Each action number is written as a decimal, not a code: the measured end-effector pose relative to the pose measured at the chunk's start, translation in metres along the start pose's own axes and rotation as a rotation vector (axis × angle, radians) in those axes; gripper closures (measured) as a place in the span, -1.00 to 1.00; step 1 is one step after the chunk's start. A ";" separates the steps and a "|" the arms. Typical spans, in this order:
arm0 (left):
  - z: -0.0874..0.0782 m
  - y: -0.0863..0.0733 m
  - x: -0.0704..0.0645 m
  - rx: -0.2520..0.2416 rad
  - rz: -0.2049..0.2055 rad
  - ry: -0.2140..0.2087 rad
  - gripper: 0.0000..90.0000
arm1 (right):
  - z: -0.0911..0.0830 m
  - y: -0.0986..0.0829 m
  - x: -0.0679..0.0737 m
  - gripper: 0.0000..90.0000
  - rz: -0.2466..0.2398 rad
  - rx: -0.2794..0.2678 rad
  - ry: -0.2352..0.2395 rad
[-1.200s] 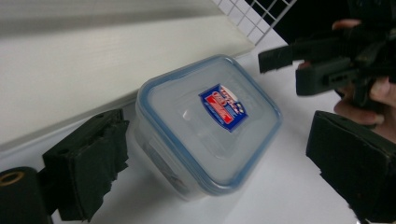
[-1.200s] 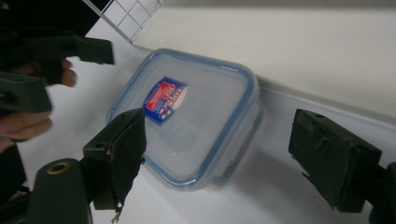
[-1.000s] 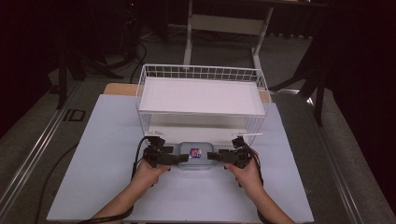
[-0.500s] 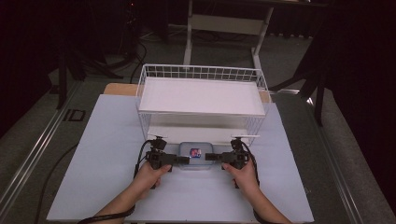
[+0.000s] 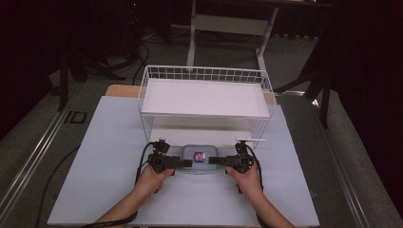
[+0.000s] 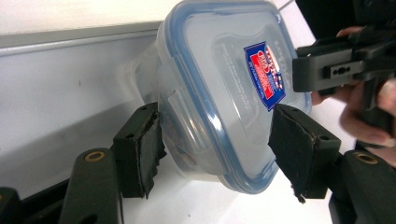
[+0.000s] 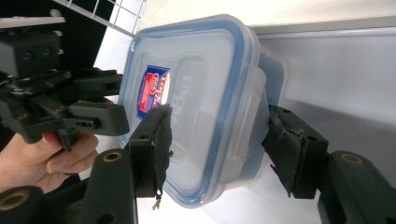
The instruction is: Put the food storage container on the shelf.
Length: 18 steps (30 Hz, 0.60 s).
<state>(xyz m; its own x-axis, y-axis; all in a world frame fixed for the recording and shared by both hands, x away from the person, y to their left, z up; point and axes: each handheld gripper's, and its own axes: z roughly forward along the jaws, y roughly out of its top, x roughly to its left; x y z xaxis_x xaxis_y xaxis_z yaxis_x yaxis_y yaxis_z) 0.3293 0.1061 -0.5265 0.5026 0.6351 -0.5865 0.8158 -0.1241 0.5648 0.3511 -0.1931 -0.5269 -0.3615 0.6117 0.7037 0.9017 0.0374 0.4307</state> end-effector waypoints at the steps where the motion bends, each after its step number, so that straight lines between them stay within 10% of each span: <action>1: -0.001 -0.002 -0.003 -0.004 0.018 0.013 -0.18 | -0.001 -0.001 0.002 -0.05 -0.016 -0.003 -0.007; 18: -0.007 -0.014 -0.028 -0.054 0.054 0.129 -0.03 | -0.008 -0.017 0.024 -0.03 -0.124 -0.030 -0.082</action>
<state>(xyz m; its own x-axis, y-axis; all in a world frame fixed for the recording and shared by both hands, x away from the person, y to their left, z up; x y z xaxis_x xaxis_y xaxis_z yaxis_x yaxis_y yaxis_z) 0.3021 0.0951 -0.5141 0.5018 0.7216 -0.4770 0.7704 -0.1220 0.6258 0.3252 -0.1857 -0.5132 -0.4481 0.6662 0.5961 0.8434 0.0939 0.5290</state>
